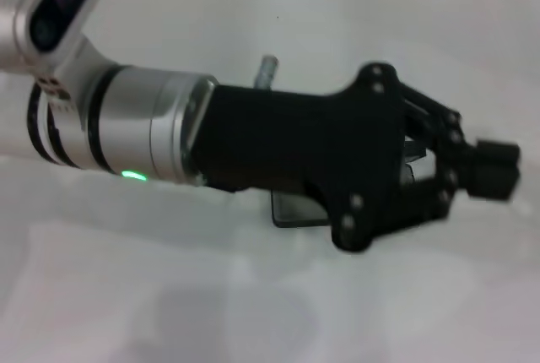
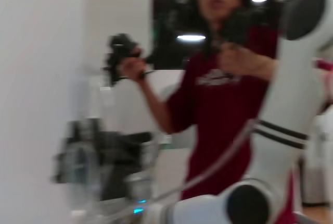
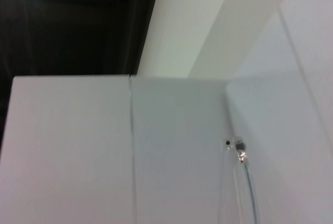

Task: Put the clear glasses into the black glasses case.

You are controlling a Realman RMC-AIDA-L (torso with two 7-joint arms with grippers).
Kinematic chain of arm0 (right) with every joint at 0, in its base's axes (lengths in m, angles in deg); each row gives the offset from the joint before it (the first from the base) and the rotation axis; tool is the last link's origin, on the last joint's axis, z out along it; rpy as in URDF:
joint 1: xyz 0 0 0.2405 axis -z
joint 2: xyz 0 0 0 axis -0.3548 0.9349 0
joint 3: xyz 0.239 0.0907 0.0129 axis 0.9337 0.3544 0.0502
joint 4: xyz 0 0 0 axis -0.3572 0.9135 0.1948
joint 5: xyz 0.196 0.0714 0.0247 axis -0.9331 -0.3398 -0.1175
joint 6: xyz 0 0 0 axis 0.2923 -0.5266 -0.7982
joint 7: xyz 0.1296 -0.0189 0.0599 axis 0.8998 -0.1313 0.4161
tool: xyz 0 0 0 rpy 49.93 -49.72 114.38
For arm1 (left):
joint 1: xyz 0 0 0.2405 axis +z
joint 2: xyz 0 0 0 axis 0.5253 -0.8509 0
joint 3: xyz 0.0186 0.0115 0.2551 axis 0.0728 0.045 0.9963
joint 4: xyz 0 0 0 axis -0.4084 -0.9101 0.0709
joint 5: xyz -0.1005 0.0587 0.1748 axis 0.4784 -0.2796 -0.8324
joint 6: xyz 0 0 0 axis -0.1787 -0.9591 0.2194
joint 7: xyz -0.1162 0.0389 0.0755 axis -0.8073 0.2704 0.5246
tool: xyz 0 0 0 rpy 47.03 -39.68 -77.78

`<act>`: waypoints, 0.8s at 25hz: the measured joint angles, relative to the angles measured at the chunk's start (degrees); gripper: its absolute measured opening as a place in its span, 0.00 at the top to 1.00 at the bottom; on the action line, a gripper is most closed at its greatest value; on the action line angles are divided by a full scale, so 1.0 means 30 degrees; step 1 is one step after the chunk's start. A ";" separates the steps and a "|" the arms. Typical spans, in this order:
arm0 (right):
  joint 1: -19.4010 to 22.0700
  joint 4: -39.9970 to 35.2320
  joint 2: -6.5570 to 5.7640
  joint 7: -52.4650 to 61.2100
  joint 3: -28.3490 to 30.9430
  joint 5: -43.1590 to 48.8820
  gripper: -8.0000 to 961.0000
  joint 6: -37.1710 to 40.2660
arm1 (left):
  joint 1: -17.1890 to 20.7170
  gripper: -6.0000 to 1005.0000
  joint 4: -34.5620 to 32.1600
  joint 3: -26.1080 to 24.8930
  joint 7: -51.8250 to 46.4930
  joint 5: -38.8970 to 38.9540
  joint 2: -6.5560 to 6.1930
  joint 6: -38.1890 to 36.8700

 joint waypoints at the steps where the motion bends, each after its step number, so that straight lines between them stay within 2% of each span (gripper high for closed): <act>1: -0.0022 0.0205 0.0044 -0.0346 -0.0061 0.0001 0.87 -0.0091 | -0.0026 0.92 0.0097 0.0276 0.0254 0.0330 0.0023 -0.0204; 4: -0.0128 0.1289 0.0175 -0.1911 -0.0882 0.0002 0.86 -0.0616 | 0.0055 0.92 0.0610 0.1811 0.1630 0.2883 0.0042 -0.0466; 9: -0.1014 0.3780 0.0200 -0.4518 -0.2824 0.0040 0.86 -0.1627 | 0.0093 0.92 0.1004 0.2606 0.2251 0.4224 0.0057 -0.0476; 13: -0.1292 0.4325 0.0272 -0.5951 -0.3923 0.0035 0.86 -0.2238 | 0.0046 0.92 0.1548 0.3050 0.2428 0.5218 0.0072 -0.0594; 20: -0.1678 0.4438 0.0332 -0.6484 -0.4158 -0.0014 0.86 -0.2614 | -0.0016 0.92 0.1905 0.3722 0.2536 0.5608 0.0071 -0.0844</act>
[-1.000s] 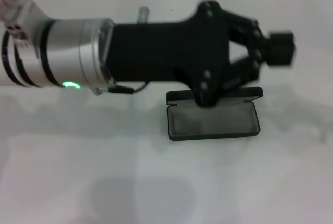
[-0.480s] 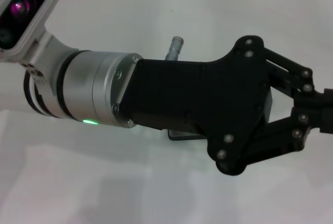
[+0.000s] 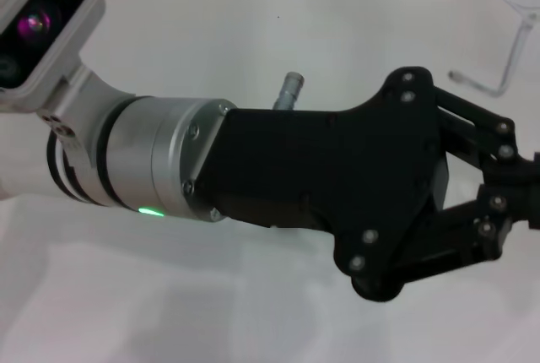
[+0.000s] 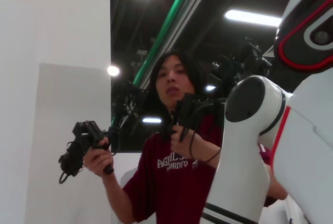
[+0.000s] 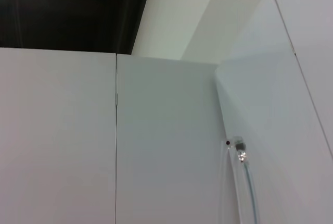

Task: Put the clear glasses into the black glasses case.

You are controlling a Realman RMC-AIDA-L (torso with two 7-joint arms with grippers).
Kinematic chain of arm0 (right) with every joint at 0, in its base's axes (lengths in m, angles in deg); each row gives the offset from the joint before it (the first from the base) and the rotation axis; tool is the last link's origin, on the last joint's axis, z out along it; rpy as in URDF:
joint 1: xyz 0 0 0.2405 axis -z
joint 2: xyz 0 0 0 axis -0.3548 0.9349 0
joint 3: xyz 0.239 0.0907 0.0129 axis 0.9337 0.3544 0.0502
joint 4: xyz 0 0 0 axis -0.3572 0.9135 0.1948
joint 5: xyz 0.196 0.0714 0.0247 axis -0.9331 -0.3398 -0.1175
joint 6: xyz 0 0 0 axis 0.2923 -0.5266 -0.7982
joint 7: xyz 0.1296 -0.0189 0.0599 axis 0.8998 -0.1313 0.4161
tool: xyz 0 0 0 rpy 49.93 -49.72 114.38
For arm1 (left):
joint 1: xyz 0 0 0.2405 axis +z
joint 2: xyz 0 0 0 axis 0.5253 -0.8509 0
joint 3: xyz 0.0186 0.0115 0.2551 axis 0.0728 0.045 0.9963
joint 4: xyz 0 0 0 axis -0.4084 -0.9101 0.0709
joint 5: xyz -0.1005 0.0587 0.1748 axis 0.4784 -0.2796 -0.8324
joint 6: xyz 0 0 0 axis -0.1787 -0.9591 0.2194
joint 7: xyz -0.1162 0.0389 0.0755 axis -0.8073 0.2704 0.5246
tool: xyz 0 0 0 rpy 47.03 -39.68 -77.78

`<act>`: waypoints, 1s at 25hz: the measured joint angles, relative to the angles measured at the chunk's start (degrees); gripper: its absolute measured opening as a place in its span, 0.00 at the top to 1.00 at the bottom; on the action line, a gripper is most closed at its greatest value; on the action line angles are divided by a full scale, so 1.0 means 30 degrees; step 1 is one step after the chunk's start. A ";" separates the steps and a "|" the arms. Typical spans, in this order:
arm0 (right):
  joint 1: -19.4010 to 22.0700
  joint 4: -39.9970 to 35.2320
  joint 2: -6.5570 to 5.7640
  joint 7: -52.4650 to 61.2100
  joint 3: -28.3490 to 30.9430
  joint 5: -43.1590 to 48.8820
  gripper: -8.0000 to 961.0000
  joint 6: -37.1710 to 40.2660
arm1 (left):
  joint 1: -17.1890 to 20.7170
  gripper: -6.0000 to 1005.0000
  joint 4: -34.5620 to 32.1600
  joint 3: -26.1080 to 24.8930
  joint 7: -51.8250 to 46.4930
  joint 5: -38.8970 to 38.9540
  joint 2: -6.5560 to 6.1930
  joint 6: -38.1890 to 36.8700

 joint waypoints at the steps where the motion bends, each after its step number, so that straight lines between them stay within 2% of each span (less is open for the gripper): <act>1: -0.0036 0.0008 0.0006 -0.0055 -0.0121 0.0009 0.86 -0.0118 | -0.0006 0.92 0.0006 0.0040 0.0001 0.0040 0.0009 -0.0007; 13: -0.0445 0.0077 0.0086 -0.0954 -0.2198 -0.0086 0.86 -0.1302 | -0.0058 0.92 0.0359 0.0074 0.0380 0.1256 0.0044 0.0060; 25: -0.0750 0.0308 0.0076 -0.1209 -0.3209 -0.0107 0.86 -0.1790 | -0.0525 0.92 0.2466 -0.0072 0.0697 0.3290 0.0043 0.0097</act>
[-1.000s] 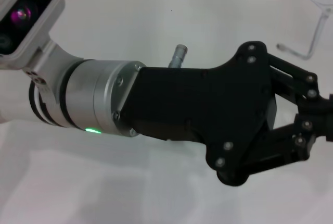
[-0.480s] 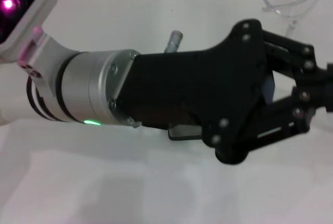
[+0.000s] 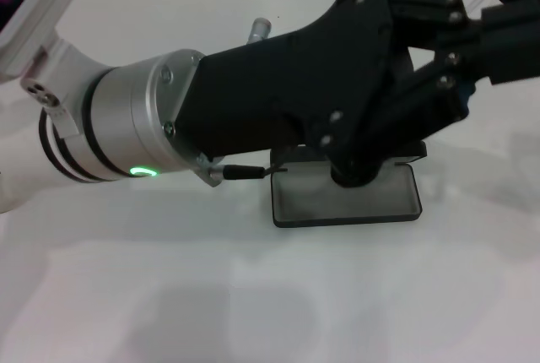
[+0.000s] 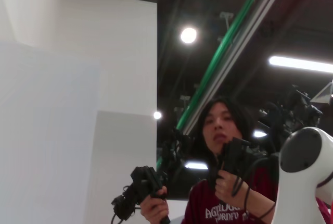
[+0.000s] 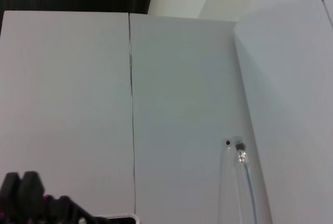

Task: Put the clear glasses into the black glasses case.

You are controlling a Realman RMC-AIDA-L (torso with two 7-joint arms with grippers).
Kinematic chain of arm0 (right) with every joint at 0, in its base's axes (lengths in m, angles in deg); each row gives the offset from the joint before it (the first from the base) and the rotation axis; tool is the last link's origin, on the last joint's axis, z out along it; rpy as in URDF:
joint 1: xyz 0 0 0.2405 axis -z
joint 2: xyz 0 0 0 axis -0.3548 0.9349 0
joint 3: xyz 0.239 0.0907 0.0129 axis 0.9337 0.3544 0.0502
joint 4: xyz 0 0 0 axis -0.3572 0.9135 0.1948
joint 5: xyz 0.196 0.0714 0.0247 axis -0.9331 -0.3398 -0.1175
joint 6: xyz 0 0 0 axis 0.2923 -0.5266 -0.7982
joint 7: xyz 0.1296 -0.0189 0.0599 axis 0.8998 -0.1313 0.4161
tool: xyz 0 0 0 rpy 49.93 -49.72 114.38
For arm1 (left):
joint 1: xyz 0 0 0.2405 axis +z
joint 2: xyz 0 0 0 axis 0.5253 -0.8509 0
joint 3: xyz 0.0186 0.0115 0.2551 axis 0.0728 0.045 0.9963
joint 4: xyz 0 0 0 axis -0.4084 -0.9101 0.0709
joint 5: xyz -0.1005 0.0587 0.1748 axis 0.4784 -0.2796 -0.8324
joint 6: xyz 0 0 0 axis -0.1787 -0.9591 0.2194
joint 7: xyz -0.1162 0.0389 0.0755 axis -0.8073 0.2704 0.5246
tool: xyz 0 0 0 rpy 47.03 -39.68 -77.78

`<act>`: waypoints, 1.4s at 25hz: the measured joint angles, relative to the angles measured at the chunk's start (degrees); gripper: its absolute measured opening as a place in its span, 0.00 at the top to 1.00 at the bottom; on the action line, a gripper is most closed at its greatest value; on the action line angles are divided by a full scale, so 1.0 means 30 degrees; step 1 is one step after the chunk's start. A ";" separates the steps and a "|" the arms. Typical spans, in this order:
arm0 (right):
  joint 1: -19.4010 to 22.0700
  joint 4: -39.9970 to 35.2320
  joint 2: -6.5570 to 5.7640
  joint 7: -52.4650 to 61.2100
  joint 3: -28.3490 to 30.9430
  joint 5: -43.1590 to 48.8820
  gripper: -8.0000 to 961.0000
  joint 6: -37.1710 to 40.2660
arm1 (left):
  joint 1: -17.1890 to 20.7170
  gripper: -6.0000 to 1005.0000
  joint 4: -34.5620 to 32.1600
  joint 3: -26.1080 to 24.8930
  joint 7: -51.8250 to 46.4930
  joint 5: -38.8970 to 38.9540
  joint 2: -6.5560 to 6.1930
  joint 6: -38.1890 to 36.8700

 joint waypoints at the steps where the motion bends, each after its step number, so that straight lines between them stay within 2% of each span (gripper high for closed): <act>1: -0.0004 0.0000 0.0000 -0.0029 -0.0051 -0.0001 0.86 -0.0001 | -0.0022 0.92 0.0070 -0.0006 0.0001 0.0080 -0.0002 -0.0001; 18: -0.0491 0.0257 0.0030 -0.0435 -0.2204 -0.0041 0.86 -0.0880 | 0.0020 0.92 0.0303 0.0015 -0.0006 0.0992 0.0021 0.0735; 35: -0.0676 0.0262 0.0029 -0.0618 -0.2699 -0.0048 0.85 -0.1257 | 0.0041 0.92 0.1235 0.0149 0.1261 0.1809 0.0019 0.2017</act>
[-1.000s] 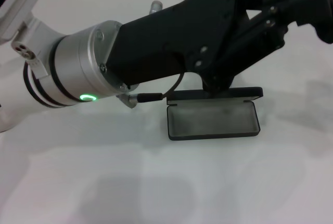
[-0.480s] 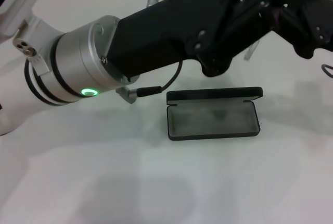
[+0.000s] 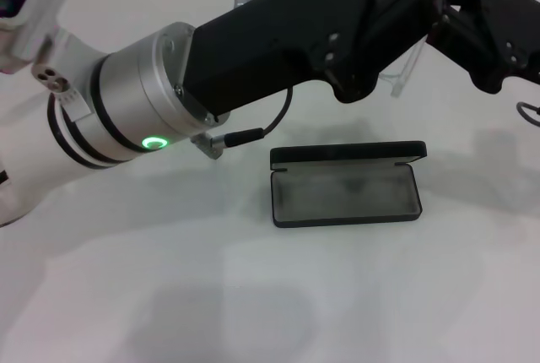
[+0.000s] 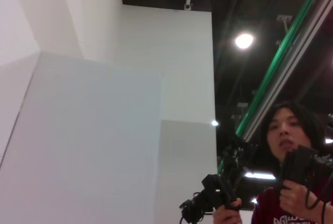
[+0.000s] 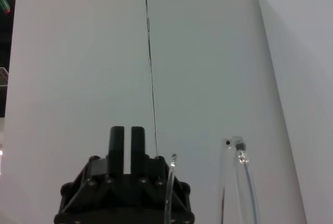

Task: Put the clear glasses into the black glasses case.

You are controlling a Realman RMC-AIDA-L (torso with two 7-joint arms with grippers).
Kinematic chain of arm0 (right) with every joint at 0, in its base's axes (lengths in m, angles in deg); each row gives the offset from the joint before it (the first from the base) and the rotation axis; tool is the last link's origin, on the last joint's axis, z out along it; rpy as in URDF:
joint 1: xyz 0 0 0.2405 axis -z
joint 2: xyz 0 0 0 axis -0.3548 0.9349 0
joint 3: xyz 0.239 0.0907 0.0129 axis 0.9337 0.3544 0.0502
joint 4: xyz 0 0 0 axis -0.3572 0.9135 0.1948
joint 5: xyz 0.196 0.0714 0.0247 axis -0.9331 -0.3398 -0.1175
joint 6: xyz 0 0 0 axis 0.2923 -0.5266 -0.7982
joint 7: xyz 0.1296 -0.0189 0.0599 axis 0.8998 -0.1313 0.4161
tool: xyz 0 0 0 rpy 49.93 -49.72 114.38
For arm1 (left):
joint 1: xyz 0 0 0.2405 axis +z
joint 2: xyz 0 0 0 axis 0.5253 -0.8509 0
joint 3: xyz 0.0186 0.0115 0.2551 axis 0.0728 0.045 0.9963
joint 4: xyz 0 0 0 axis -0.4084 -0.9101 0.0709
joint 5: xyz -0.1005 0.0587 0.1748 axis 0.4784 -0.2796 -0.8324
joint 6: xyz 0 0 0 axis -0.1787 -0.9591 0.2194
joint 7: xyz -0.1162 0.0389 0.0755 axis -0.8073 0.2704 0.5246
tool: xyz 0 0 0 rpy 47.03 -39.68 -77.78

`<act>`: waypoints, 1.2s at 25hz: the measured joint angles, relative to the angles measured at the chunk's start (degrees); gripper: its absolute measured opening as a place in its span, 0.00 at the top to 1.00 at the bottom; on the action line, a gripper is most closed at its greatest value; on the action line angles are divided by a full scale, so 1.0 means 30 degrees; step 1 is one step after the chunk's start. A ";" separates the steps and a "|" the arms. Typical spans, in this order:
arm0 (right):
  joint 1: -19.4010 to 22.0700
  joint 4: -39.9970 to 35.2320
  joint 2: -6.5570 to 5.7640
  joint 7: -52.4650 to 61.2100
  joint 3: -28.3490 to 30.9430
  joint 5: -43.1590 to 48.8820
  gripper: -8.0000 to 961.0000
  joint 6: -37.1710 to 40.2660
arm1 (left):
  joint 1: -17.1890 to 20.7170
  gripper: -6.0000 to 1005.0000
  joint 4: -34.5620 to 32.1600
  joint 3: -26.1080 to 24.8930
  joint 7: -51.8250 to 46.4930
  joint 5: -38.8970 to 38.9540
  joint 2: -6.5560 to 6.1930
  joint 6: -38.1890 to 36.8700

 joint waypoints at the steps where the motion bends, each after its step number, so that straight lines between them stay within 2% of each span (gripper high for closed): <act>1: -0.0027 0.0000 0.0000 0.0000 0.0000 0.0015 0.85 -0.0014 | -0.0007 0.92 0.0001 0.0001 0.0011 0.0000 -0.0004 0.0055; 30: -0.0224 -0.0124 -0.0059 -0.0135 -0.0321 0.0156 0.85 -0.0758 | -0.0043 0.91 -0.0001 -0.0147 -0.0088 0.0083 -0.0025 0.2250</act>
